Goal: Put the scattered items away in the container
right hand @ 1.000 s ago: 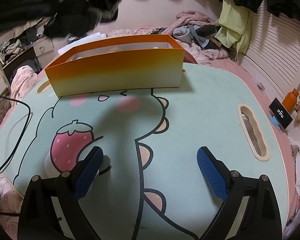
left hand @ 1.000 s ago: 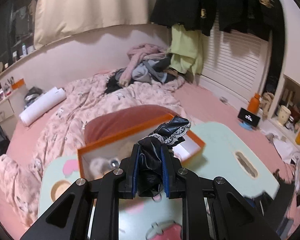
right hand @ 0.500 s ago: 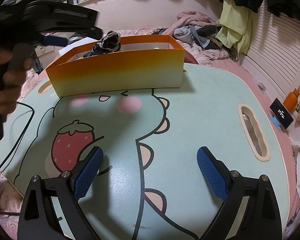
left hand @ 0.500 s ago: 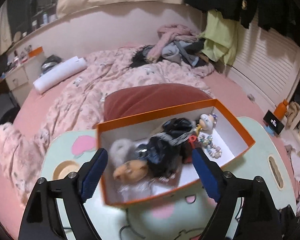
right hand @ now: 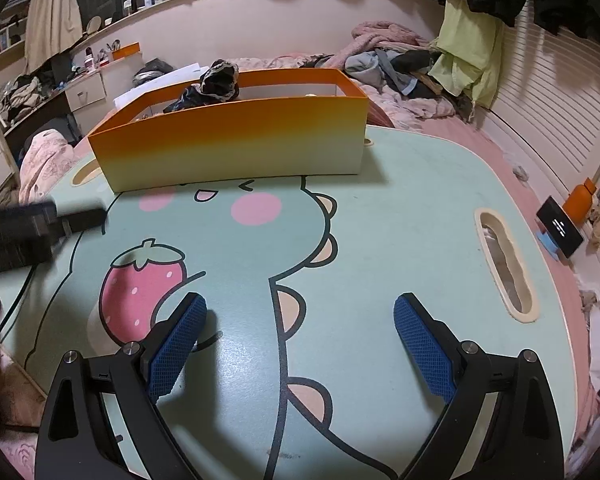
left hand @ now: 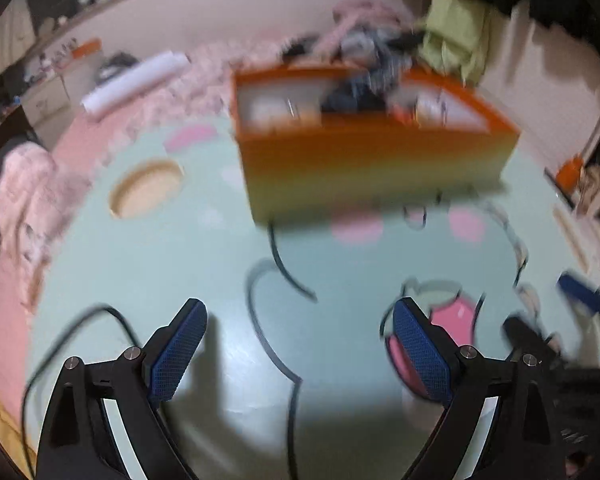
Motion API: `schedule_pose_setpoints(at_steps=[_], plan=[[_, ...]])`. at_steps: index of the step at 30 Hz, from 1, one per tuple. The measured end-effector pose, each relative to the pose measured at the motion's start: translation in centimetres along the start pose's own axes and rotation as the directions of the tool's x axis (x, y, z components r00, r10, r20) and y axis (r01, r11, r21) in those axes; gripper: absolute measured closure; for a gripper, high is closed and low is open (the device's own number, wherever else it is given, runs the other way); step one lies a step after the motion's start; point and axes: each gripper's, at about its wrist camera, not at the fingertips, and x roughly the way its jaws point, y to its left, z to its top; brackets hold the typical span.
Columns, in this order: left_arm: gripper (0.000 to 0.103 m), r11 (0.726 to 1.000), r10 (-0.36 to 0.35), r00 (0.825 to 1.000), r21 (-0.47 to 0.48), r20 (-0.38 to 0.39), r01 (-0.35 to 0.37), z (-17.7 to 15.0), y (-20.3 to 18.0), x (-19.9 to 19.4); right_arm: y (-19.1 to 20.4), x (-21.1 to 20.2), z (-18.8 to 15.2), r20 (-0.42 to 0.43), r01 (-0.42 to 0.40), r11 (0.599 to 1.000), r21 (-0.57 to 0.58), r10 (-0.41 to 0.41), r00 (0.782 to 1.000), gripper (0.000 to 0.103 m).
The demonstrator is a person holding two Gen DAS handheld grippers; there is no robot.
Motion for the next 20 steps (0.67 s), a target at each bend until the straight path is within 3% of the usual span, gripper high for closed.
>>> schedule_pose_setpoints(at_steps=[20], plan=[[0.000,1.000,-0.018,1.000,0.009,0.019,0.018,-0.10,0.25,0.08,0.18,-0.12,-0.11,0.002,0.006,1.000,-0.001,-0.006,1.000,0.008]])
